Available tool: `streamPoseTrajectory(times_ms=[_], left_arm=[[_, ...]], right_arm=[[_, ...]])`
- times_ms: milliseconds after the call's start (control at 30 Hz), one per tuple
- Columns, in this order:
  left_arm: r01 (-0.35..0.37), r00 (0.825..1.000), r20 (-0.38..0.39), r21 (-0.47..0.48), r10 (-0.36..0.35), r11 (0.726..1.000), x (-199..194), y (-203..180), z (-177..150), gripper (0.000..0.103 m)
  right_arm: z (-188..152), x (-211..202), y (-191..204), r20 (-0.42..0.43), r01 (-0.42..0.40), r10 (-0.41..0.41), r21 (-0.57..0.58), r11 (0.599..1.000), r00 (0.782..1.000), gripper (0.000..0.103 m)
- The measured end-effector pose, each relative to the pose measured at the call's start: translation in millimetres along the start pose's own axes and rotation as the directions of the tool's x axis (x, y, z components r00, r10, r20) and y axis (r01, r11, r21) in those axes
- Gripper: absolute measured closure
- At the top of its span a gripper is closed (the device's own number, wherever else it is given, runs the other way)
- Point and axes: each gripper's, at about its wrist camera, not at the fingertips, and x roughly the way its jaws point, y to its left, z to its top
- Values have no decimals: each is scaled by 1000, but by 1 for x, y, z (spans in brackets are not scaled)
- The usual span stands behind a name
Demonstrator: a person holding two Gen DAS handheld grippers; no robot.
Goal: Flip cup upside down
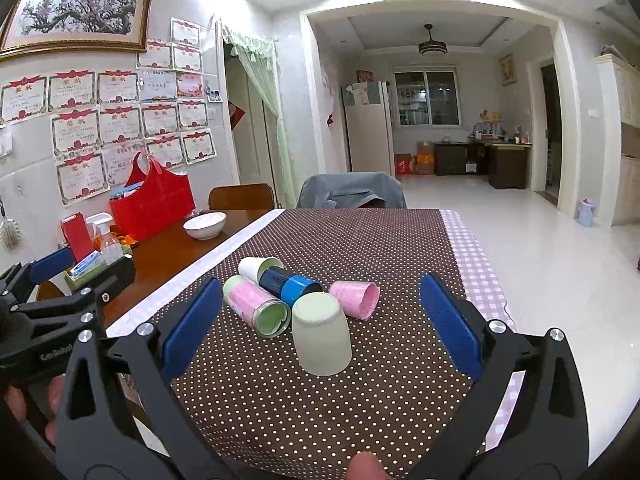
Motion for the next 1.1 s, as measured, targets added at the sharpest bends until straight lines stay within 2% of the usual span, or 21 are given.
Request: streamPoseTrajectory(times_ms=[367, 1100], left_arm=[[9, 1000, -18, -7, -9, 1000, 3, 0, -2, 4], [13, 1000, 4, -4, -13, 1000, 1, -2, -5, 4]], right_arm=[[-3, 4, 4, -14, -3, 2, -9, 1000, 1000, 6], [-5, 7, 0, -14, 5, -5, -5, 1000, 1000, 6]])
